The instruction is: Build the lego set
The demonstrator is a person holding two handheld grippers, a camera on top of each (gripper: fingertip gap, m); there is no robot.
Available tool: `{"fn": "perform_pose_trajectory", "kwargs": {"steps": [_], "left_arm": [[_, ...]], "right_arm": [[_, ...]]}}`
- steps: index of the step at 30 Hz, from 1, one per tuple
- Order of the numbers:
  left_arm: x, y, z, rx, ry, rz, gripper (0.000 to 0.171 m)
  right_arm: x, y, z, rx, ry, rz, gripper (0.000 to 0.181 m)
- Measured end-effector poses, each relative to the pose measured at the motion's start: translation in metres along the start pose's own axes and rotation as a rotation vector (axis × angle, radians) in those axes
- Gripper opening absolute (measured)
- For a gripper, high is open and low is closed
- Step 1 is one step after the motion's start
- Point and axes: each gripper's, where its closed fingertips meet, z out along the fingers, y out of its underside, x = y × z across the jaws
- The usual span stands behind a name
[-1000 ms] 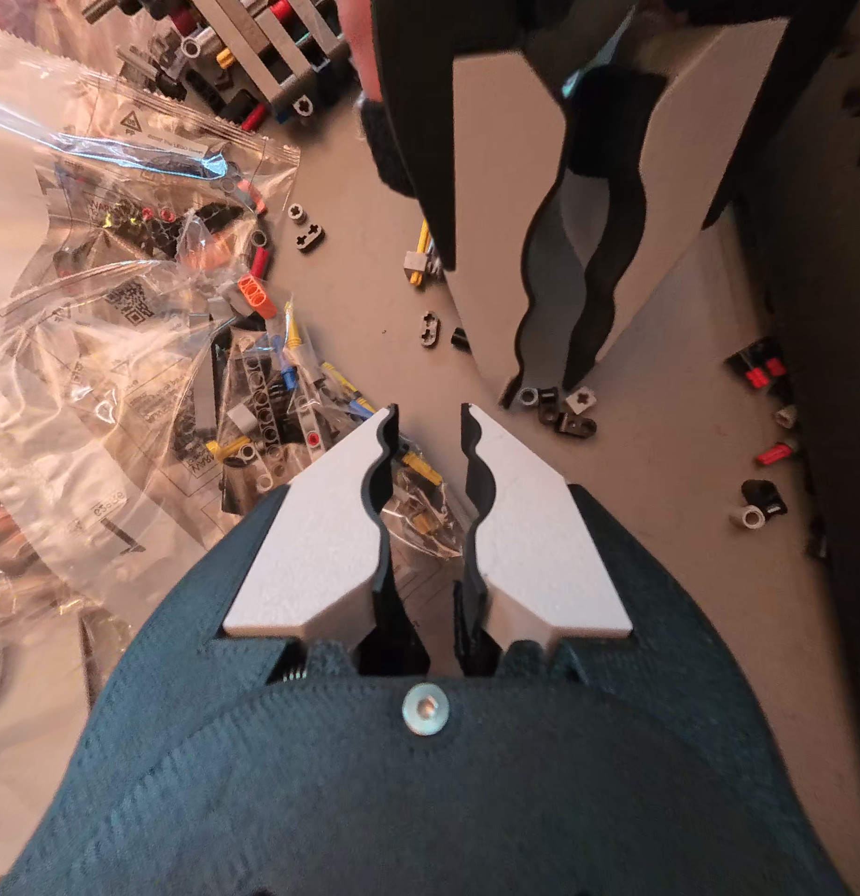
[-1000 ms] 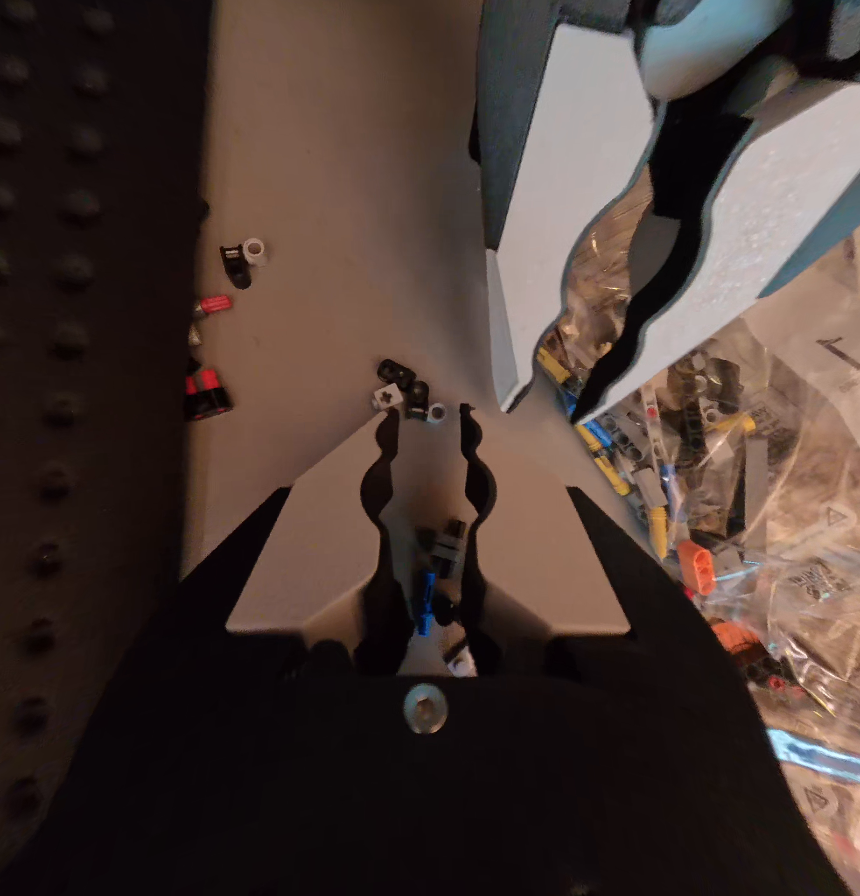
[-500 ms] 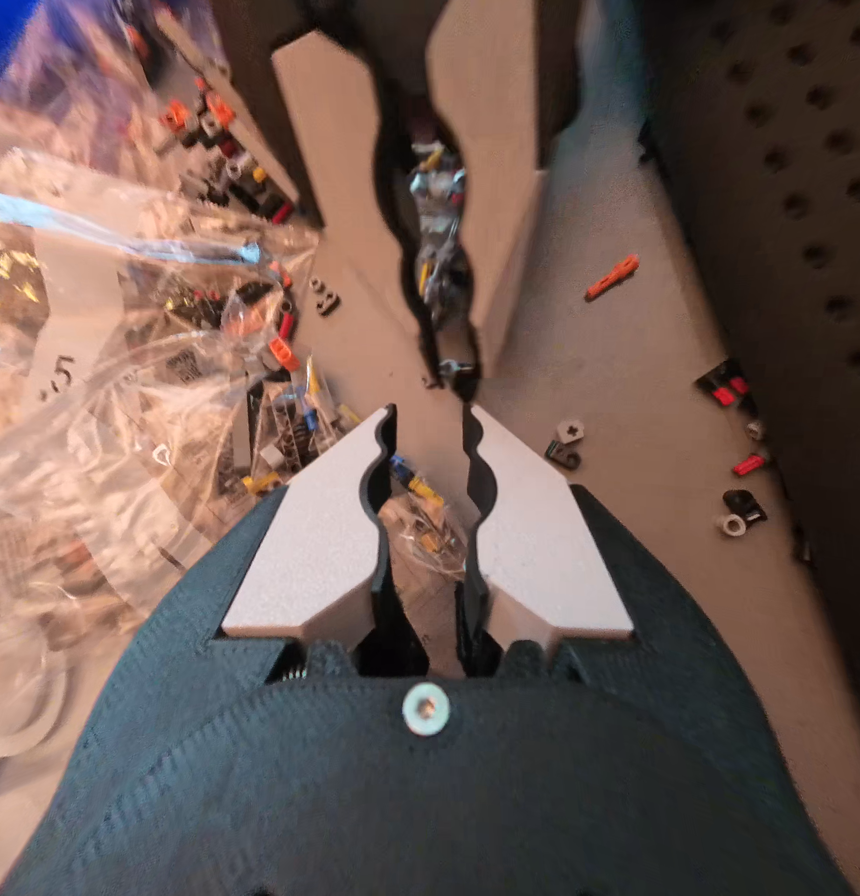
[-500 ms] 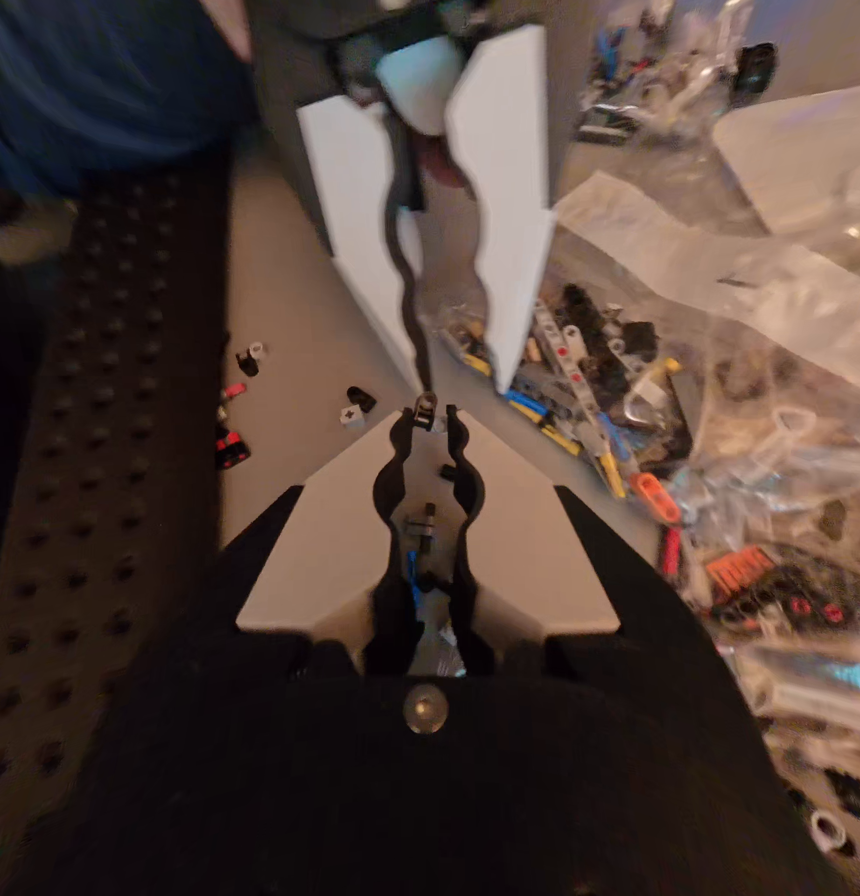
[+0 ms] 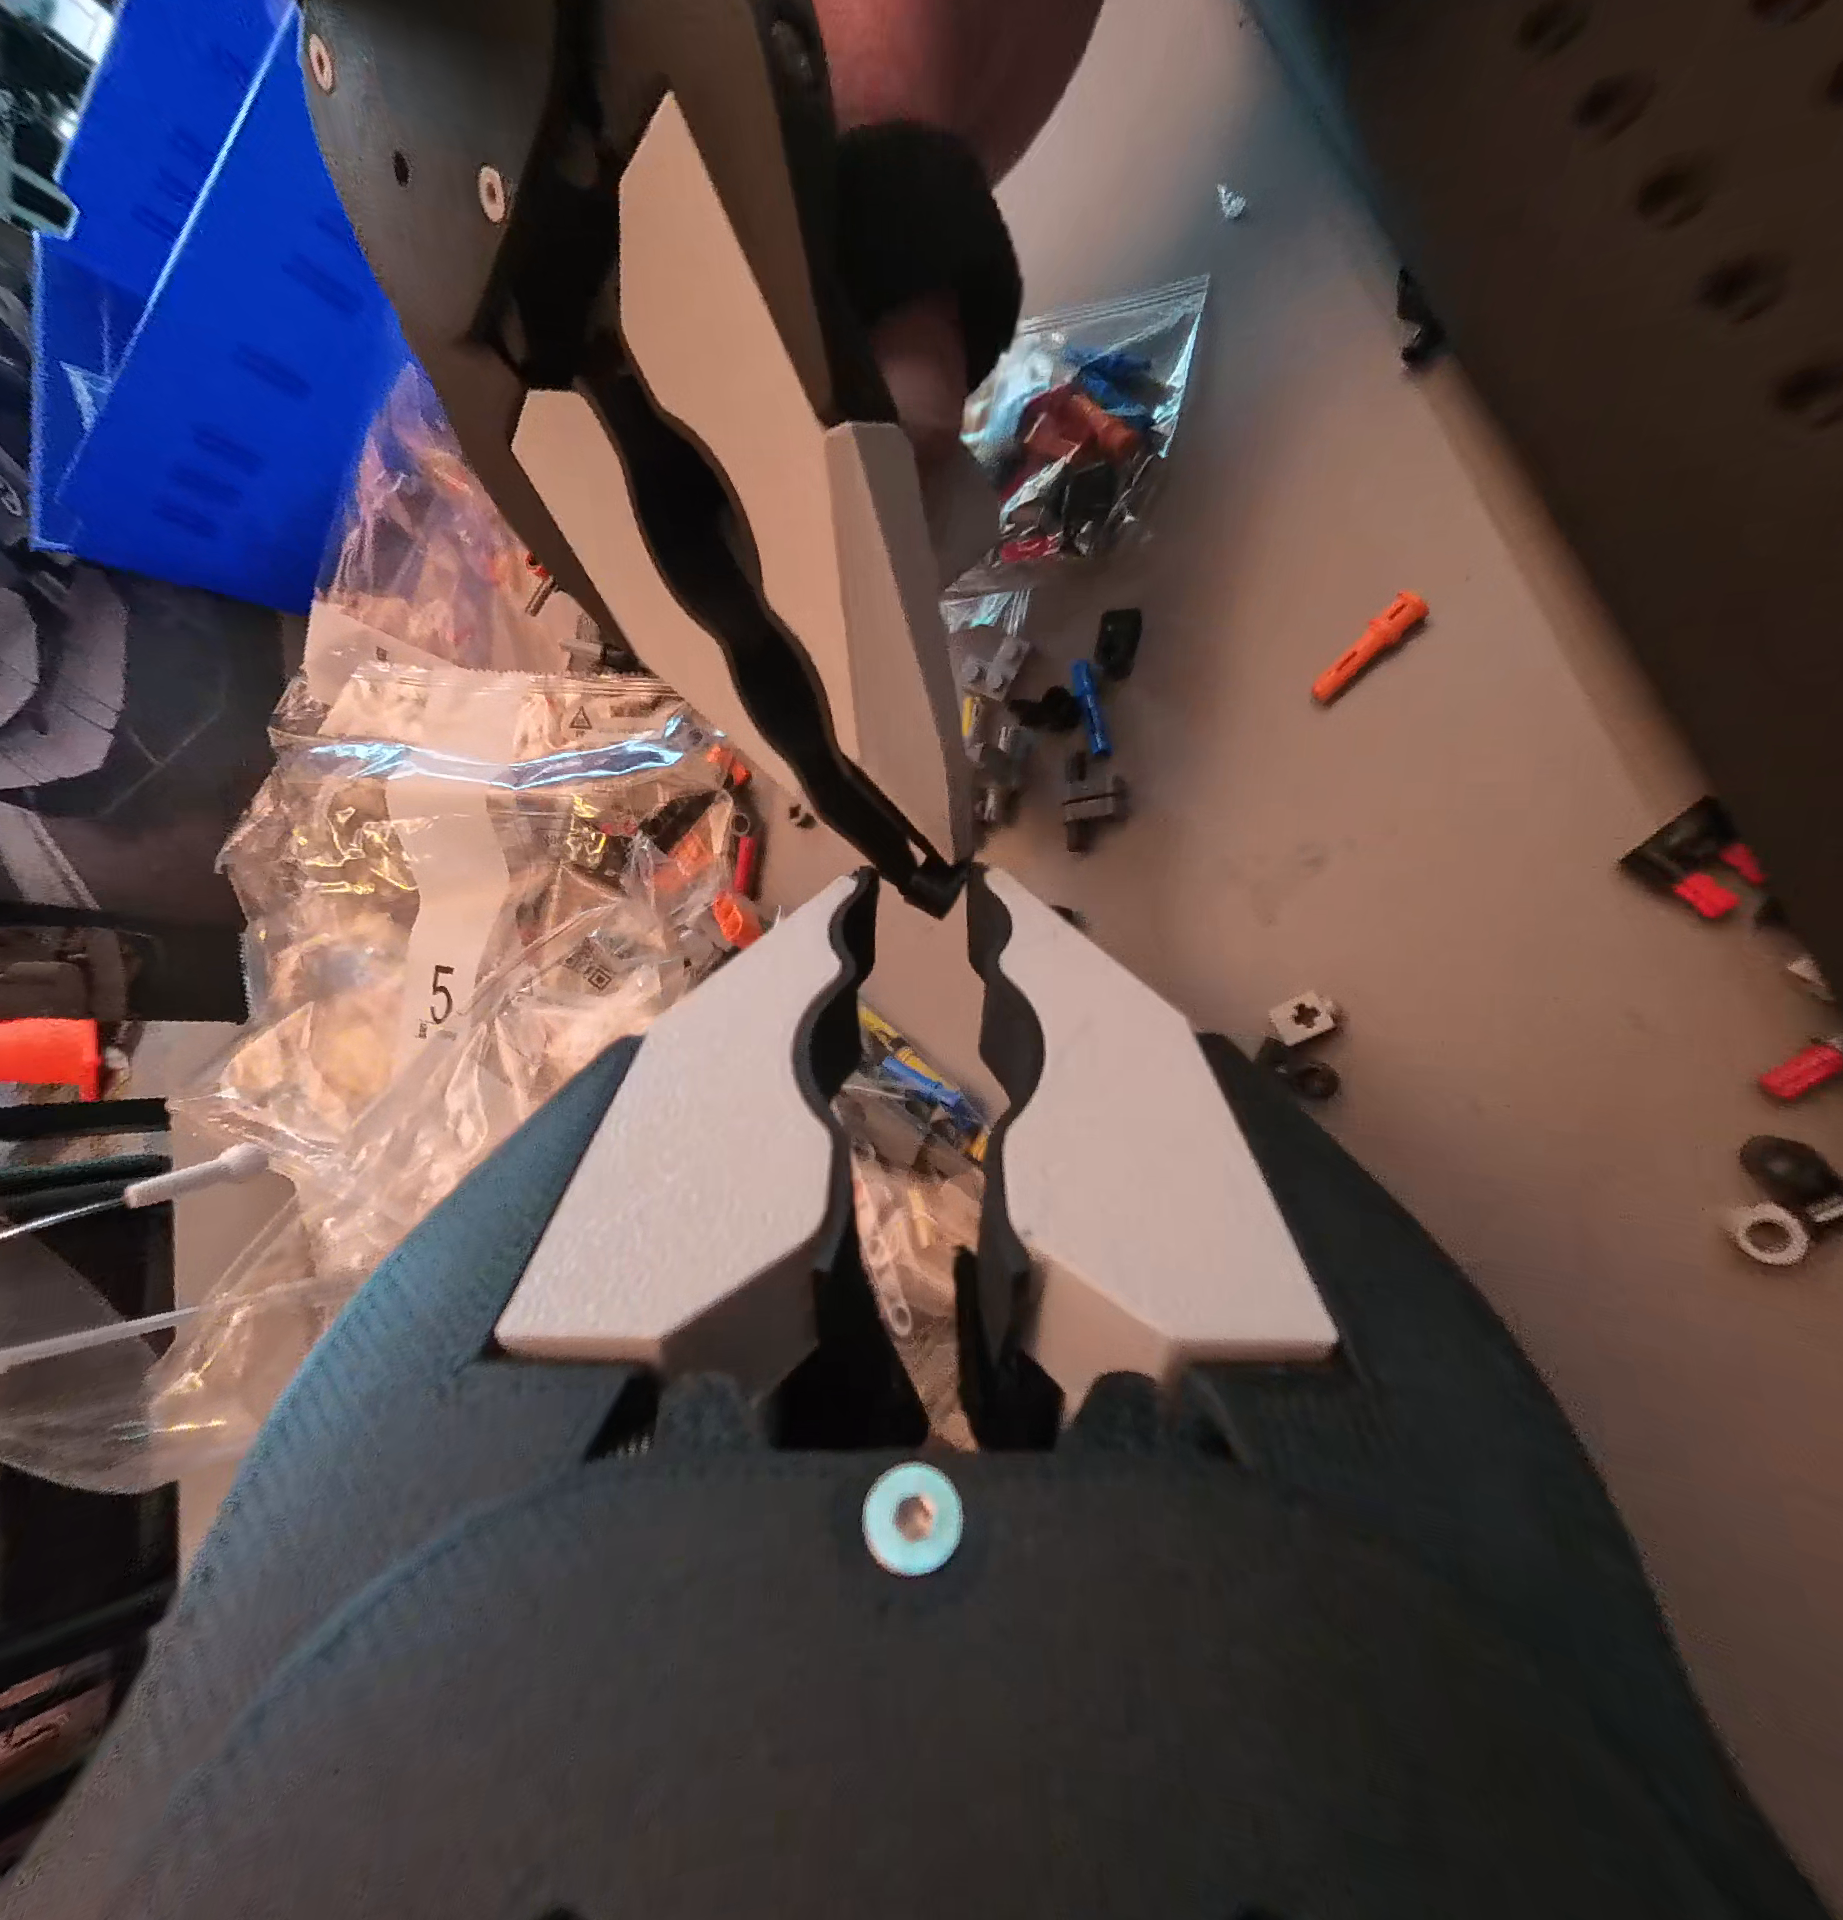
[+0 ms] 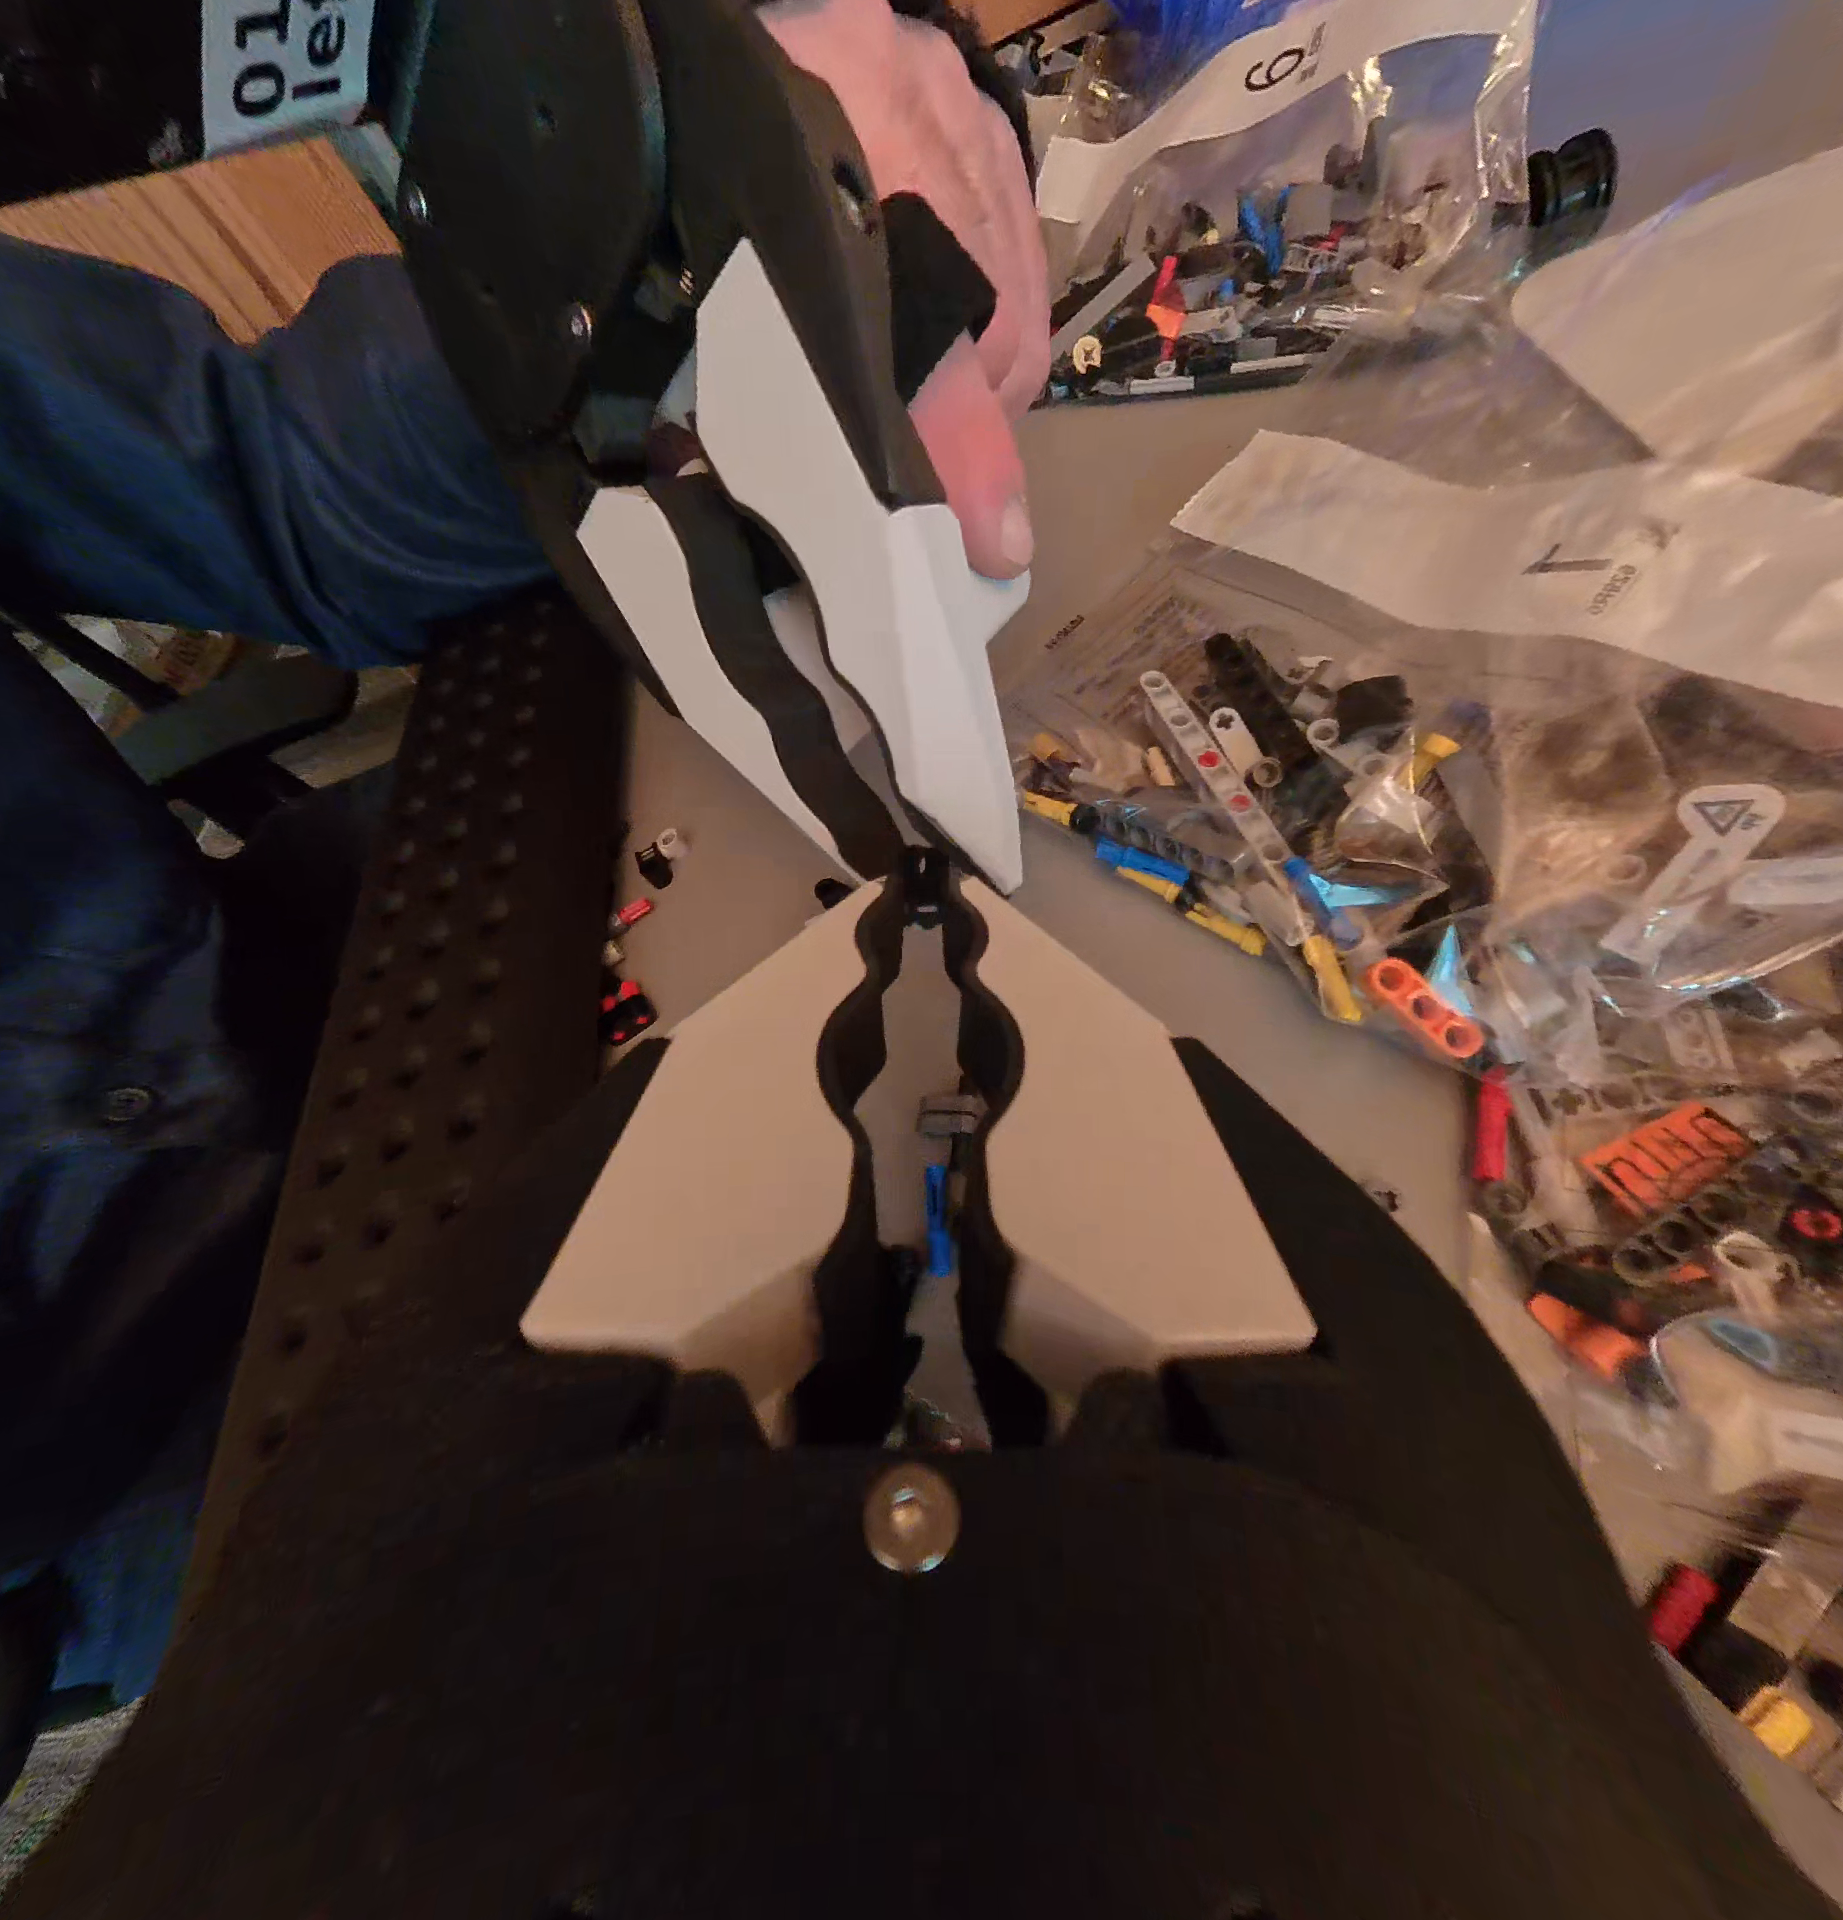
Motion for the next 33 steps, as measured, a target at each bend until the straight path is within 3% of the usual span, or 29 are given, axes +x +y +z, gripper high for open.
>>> {"fn": "perform_pose_trajectory", "kwargs": {"steps": [18, 25, 33], "left_arm": [[-0.027, -0.005, -0.008, 0.094, -0.120, -0.082, 0.007], [-0.036, -0.012, -0.014, 0.253, -0.057, -0.312, 0.006], [-0.037, -0.027, -0.017, 0.427, 0.024, -0.441, 0.006]], "right_arm": [[0.015, -0.020, -0.026, 0.170, 0.033, 0.088, 0.020], [0.013, -0.015, -0.016, 0.069, 0.157, -0.138, 0.018], [0.016, -0.025, -0.022, 0.146, 0.159, -0.092, 0.019]]}}
